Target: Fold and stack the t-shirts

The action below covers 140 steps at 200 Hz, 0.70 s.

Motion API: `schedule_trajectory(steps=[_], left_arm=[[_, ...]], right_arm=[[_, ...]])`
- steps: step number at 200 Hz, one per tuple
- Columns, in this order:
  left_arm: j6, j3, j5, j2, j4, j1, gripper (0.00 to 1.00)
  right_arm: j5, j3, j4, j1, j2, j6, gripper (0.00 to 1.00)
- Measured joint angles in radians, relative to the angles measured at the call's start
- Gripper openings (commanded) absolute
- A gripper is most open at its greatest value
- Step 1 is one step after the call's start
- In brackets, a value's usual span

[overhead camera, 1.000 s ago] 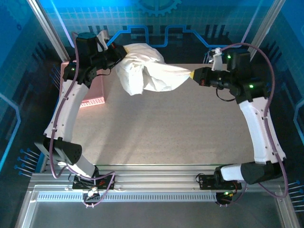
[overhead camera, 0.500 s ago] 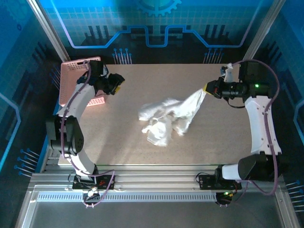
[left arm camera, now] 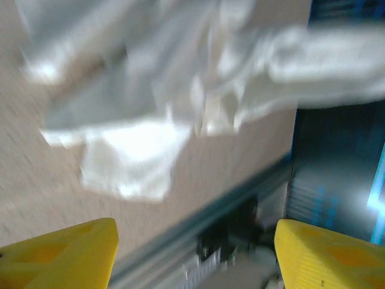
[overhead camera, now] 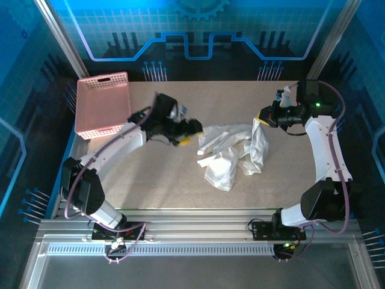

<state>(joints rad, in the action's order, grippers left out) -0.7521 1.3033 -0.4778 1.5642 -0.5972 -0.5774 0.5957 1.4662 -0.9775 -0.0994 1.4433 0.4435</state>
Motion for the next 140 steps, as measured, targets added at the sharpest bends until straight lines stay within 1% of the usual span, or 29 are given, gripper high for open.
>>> schedule_trajectory(steps=[16, 37, 73, 112, 129, 140], left_arm=[[0.002, -0.046, -0.011, 0.025, -0.027, -0.077, 0.64], [-0.008, -0.09, -0.013, 0.092, -0.024, -0.123, 0.61], [-0.028, -0.098, -0.009, 0.237, 0.037, -0.148, 0.56], [-0.053, -0.091, -0.01, 0.349, 0.087, -0.162, 0.54], [-0.06, -0.064, -0.01, 0.399, 0.097, -0.17, 0.49], [-0.062, -0.037, -0.01, 0.431, 0.083, -0.174, 0.44]], right_arm=[[-0.01, -0.015, -0.001, -0.002, 0.0, -0.002, 0.0], [-0.013, -0.031, -0.002, -0.006, 0.0, -0.008, 0.0], [-0.013, -0.04, -0.002, -0.008, 0.0, -0.02, 0.0], [-0.012, -0.05, -0.01, -0.012, -0.007, -0.039, 0.0], [-0.012, -0.063, -0.01, -0.023, -0.013, -0.045, 0.0], [-0.012, -0.072, -0.009, -0.034, -0.014, -0.045, 0.0]])
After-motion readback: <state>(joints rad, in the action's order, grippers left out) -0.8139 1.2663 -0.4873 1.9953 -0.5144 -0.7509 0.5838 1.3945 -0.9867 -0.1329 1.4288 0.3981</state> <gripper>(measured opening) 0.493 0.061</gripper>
